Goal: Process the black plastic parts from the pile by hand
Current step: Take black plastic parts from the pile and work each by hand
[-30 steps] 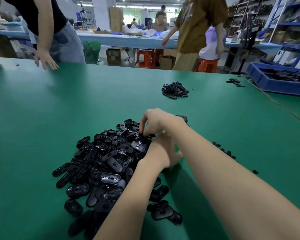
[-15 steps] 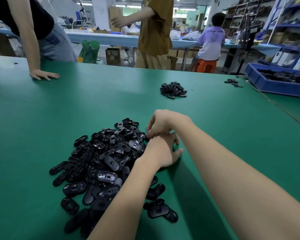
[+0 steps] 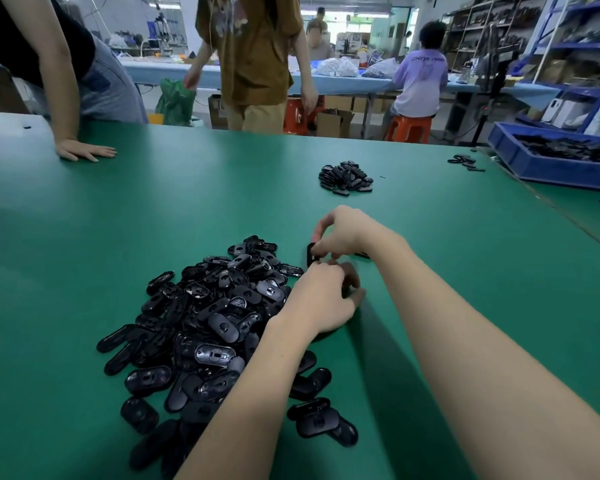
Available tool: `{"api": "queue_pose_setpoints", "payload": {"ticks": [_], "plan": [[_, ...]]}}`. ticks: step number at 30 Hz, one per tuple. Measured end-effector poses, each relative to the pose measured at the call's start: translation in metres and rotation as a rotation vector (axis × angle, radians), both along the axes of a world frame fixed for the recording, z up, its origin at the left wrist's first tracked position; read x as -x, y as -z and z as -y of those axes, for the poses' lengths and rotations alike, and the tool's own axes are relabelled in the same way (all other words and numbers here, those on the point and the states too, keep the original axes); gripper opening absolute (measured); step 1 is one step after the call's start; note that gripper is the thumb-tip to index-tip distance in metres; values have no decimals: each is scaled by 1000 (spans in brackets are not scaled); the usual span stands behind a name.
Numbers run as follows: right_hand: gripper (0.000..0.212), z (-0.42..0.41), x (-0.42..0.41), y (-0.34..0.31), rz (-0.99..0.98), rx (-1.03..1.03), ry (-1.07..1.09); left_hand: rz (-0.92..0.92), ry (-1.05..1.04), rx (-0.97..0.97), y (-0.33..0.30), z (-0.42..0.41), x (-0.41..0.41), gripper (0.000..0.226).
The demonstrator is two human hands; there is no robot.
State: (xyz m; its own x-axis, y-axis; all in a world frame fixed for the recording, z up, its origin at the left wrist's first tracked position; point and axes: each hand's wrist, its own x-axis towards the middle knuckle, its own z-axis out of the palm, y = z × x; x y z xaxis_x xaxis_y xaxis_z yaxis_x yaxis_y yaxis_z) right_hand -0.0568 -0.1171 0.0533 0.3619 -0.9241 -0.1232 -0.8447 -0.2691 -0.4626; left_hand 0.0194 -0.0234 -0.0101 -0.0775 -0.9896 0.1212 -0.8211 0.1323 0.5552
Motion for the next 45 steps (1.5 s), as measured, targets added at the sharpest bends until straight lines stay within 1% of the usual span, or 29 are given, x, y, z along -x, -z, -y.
{"api": "queue_pose_setpoints", "payload": {"ticks": [1, 2, 4, 7, 9, 10, 13, 15, 18, 19, 22, 24, 30, 32, 35, 38, 42, 45], "plan": [[5, 0, 10, 3, 87, 6, 42, -32, 15, 22, 0, 2, -1, 21], [5, -2, 19, 7, 157, 20, 84, -23, 1, 27, -1, 1, -1, 19], [8, -8, 39, 15, 225, 70, 136, -60, -13, 27, 1, 4, -5, 11], [10, -24, 66, 28, 328, 126, 173, -66, -98, 52, 4, 4, -6, 24], [8, -35, 80, 33, 404, 136, 184, -59, -131, 103, 4, 6, -6, 22], [8, -41, 85, 35, 436, 131, 178, -83, -136, 105, 4, 7, -6, 21], [12, -53, 96, 40, 525, 101, 143, -202, -69, 90, 0, 7, -5, 22], [14, -58, 100, 43, 552, 97, 117, -226, -20, 67, -2, 7, -3, 16], [14, -60, 103, 46, 476, 119, 128, -236, -17, 43, -1, 7, -2, 10], [14, -60, 105, 47, 415, 141, 160, -223, -35, 37, -1, 6, -3, 9], [12, -59, 115, 46, 137, 188, 300, -118, -110, 48, -1, 5, -4, 11], [10, -61, 118, 48, 25, 176, 334, -62, -147, 82, -2, 3, -5, 14], [4, -62, 114, 52, -9, 178, 369, -65, -161, 99, -2, 2, -3, 19], [4, -62, 113, 53, 71, 155, 355, -89, -162, 104, -1, 2, -3, 18], [9, -60, 111, 53, 295, 113, 317, -144, -161, 97, -1, 2, -3, 17], [9, -59, 106, 52, 480, 61, 284, -211, -120, 96, -2, 3, -2, 18], [9, -61, 102, 53, 569, 38, 279, -322, -83, 82, -5, 3, -1, 17], [4, -62, 102, 53, 606, 11, 275, -375, -75, 57, -6, 1, -1, 19]]}}
